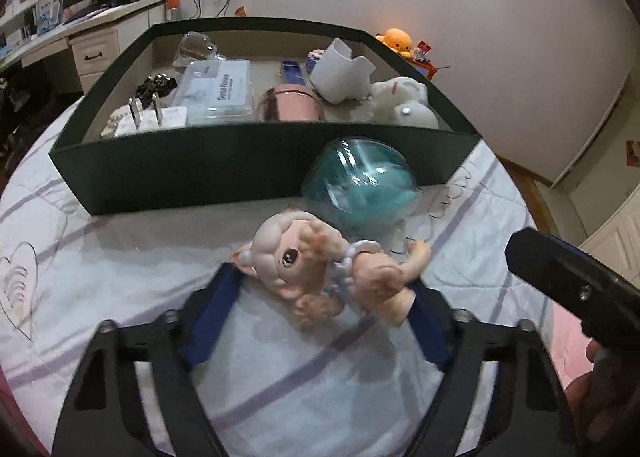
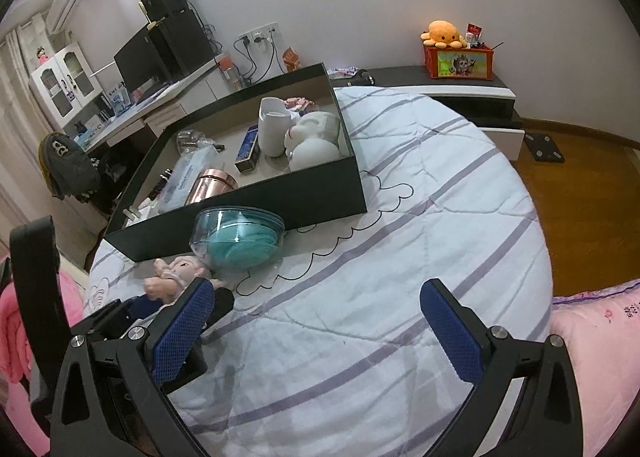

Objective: Organize rigid objects

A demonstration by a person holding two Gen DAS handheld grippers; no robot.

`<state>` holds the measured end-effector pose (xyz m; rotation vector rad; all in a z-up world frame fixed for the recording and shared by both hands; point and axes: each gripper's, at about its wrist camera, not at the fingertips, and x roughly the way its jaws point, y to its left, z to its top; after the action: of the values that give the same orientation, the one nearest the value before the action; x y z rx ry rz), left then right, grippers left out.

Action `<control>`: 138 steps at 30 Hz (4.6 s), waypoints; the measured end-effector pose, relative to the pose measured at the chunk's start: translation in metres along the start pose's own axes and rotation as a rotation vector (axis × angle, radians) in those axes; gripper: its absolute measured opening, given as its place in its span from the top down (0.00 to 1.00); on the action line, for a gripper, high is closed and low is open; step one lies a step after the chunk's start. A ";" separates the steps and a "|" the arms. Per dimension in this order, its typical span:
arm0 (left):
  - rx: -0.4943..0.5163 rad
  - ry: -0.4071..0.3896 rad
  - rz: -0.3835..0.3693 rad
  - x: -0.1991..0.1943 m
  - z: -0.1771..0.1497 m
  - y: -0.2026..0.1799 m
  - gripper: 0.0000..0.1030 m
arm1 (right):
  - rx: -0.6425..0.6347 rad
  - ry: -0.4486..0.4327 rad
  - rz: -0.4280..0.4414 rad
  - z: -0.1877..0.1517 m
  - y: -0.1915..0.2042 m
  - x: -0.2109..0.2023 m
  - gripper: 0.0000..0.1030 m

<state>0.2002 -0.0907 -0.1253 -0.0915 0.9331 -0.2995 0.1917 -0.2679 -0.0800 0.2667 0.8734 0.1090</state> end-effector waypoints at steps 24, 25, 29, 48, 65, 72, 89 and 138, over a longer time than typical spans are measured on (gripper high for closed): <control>-0.015 -0.034 0.025 -0.018 -0.004 0.037 0.30 | -0.052 0.054 0.038 0.009 0.028 0.049 0.00; -0.019 -0.035 0.035 -0.021 -0.006 0.041 0.30 | -0.059 0.056 0.045 0.010 0.034 0.053 0.00; -0.034 -0.041 0.062 -0.030 -0.011 0.056 0.30 | -0.089 0.080 0.039 0.014 0.048 0.072 0.00; -0.071 -0.057 0.067 -0.046 -0.016 0.082 0.30 | -0.116 0.037 0.038 0.001 0.060 0.049 0.31; -0.034 -0.213 0.052 -0.101 0.049 0.084 0.30 | -0.205 -0.123 0.091 0.070 0.090 -0.009 0.31; -0.018 -0.250 0.032 -0.099 0.101 0.082 0.30 | -0.212 -0.115 0.062 0.108 0.086 0.020 0.31; -0.020 -0.104 0.015 -0.008 0.141 0.084 0.30 | -0.228 0.002 -0.017 0.118 0.066 0.093 0.30; -0.015 -0.512 0.246 -0.269 -0.010 0.042 0.00 | -0.195 -0.372 -0.038 -0.026 0.118 -0.203 0.00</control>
<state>0.0512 0.0293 0.0694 -0.0617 0.4314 -0.0332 0.0437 -0.1912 0.0866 0.0831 0.4930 0.1042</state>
